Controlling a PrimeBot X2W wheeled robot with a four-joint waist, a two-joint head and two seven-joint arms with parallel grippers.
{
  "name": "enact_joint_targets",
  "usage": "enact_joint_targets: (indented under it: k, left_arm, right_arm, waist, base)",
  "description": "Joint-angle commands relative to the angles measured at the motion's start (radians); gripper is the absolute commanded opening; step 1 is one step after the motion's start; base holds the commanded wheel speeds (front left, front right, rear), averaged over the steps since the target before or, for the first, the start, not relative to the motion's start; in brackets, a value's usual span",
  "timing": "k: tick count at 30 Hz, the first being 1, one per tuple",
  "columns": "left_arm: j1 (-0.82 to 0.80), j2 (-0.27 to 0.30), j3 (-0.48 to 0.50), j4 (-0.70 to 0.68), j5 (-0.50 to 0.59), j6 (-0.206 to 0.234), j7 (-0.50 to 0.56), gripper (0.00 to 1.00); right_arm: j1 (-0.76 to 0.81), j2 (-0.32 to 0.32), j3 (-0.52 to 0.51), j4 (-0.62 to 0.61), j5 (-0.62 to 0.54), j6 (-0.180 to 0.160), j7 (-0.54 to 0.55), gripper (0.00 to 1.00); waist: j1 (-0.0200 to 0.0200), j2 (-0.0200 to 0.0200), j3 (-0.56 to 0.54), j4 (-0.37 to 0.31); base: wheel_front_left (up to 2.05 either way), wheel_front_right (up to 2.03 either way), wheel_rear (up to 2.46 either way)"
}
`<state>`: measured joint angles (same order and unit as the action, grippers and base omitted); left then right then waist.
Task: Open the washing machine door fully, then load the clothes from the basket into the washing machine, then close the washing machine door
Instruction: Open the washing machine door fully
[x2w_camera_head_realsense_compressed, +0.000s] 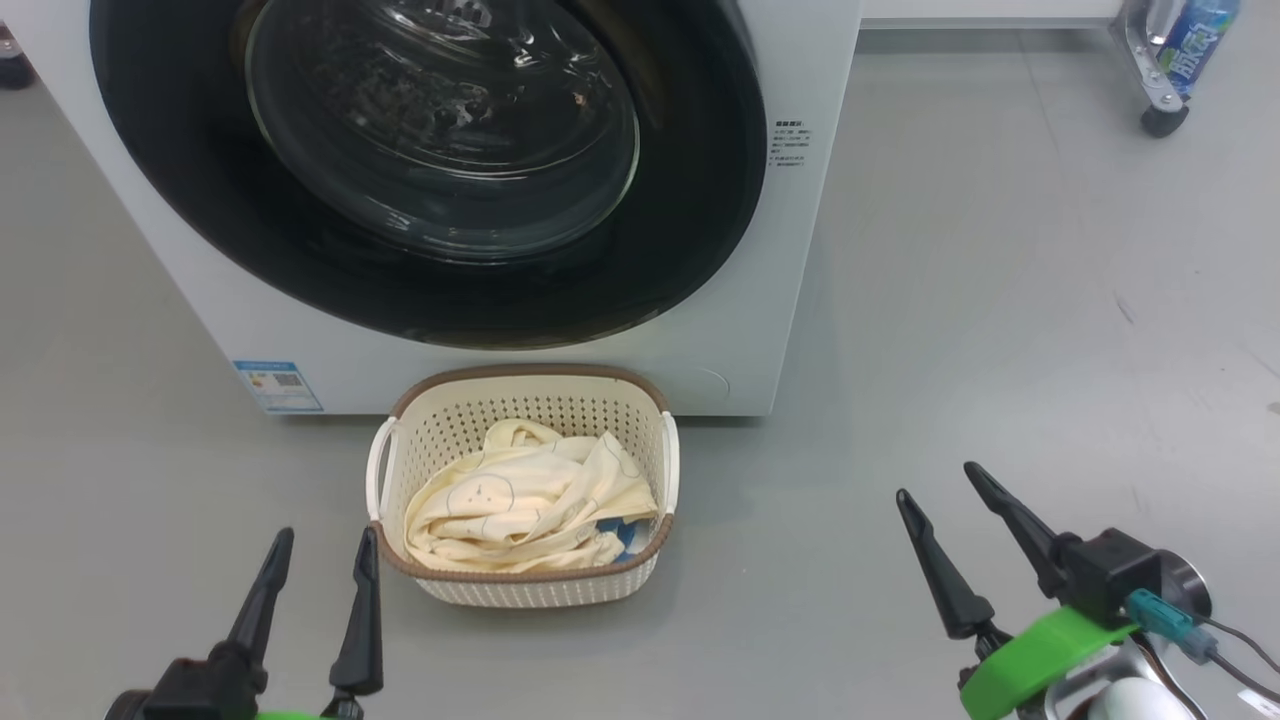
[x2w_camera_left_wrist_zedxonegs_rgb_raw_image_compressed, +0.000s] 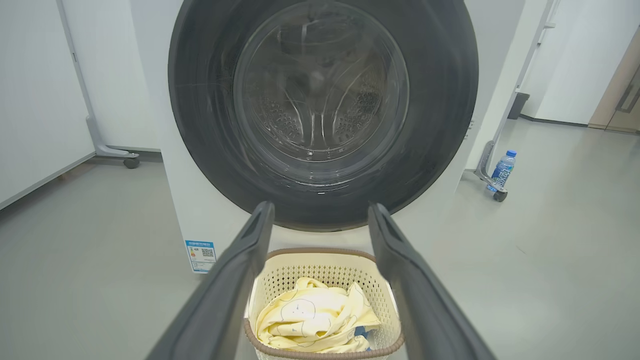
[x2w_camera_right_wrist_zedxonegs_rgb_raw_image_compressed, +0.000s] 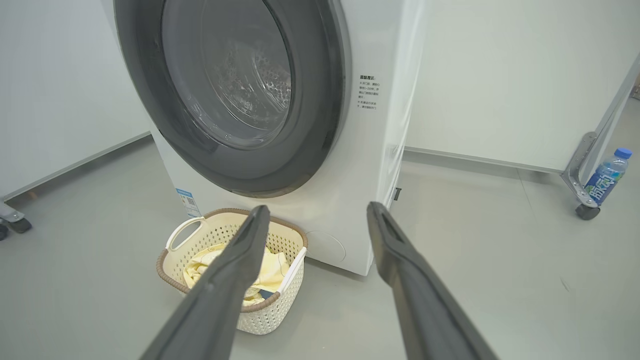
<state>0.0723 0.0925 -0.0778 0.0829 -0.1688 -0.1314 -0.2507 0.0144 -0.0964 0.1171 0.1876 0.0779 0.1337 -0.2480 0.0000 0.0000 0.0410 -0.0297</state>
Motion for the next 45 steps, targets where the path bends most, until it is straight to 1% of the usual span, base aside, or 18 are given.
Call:
enact_joint_targets:
  k: [1,16,17,18,19,20,24,29,30,36,38,41,45]
  left_arm:
    - [-0.032,0.013,0.035,-0.03,-0.007,0.001,-0.011,1.0]
    - [-0.027,0.015,0.041,-0.034,-0.014,0.001,-0.011,1.0]
    - [-0.027,0.015,0.041,-0.035,-0.014,0.001,-0.011,1.0]
    - [-0.026,0.015,0.043,-0.035,-0.015,0.001,-0.011,1.0]
    - [-0.025,0.015,0.044,-0.036,-0.015,0.001,-0.011,1.0]
    - [-0.024,0.015,0.046,-0.036,-0.016,0.001,-0.011,1.0]
    - [-0.021,0.017,0.047,-0.037,-0.015,0.001,-0.011,1.0]
    - [-0.024,0.021,0.046,-0.042,-0.016,0.001,-0.011,1.0]
    - [-0.024,0.021,0.046,-0.042,-0.016,0.001,-0.011,1.0]
    - [-0.036,0.032,0.04,-0.049,-0.015,0.001,-0.011,1.0]
    - [-0.039,0.036,0.039,-0.053,-0.015,0.001,-0.011,1.0]
    - [-0.046,0.044,0.037,-0.058,-0.014,0.001,-0.011,1.0]
    - [-0.059,0.053,0.034,-0.069,-0.013,0.001,-0.011,1.0]
  right_arm:
    - [-0.034,-0.011,0.019,-0.03,0.001,-0.003,-0.014,1.0]
    - [-0.036,0.001,0.008,-0.03,0.014,-0.003,-0.014,1.0]
    - [-0.036,0.004,0.006,-0.029,0.019,-0.003,-0.014,0.89]
    - [-0.037,0.006,0.006,-0.029,0.022,-0.003,-0.014,0.49]
    - [-0.038,0.007,0.006,-0.028,0.026,-0.003,-0.014,0.29]
    - [-0.038,0.009,0.005,-0.028,0.031,-0.003,-0.014,0.0]
    - [-0.038,0.02,-0.017,-0.025,0.075,-0.003,-0.014,0.0]
    - [-0.047,0.037,-0.089,-0.025,0.213,-0.003,-0.014,0.0]
    - [-0.047,0.037,-0.089,-0.025,0.213,-0.003,-0.014,0.0]
    - [-0.07,0.041,-0.169,-0.032,0.34,-0.003,-0.014,0.0]
    - [-0.08,0.043,-0.198,-0.033,0.421,-0.003,-0.014,0.0]
    - [-0.102,0.044,-0.233,-0.027,0.574,-0.003,-0.014,0.0]
    - [-0.15,0.043,-0.262,-0.022,0.844,-0.003,-0.014,0.0]
  waist:
    - [0.0,0.0,0.0,0.0]
    - [0.0,0.0,0.002,-0.023]
    - [0.0,0.0,0.002,-0.026]
    - [0.0,0.0,0.003,-0.029]
    - [0.0,0.0,0.004,-0.033]
    - [0.0,0.0,0.005,-0.036]
    - [0.0,0.0,0.01,-0.05]
    - [0.0,0.0,0.025,-0.062]
    - [0.0,0.0,0.025,-0.062]
    - [0.0,0.0,0.053,-0.065]
    - [0.0,0.0,0.063,-0.066]
    - [0.0,0.0,0.084,-0.064]
    - [0.0,0.0,0.12,-0.06]
  base:
    - [0.38,0.38,-0.76]
    - [0.05,0.05,-0.1]
    - [0.0,0.0,0.0]
    - [0.0,0.0,0.0]
    - [0.0,0.0,0.0]
    - [0.0,0.0,0.0]
    - [0.0,0.0,0.0]
    - [0.0,0.0,0.0]
    - [0.0,0.0,0.0]
    - [0.0,0.0,0.0]
    - [0.0,0.0,0.0]
    - [0.0,0.0,0.0]
    - [0.0,0.0,0.0]
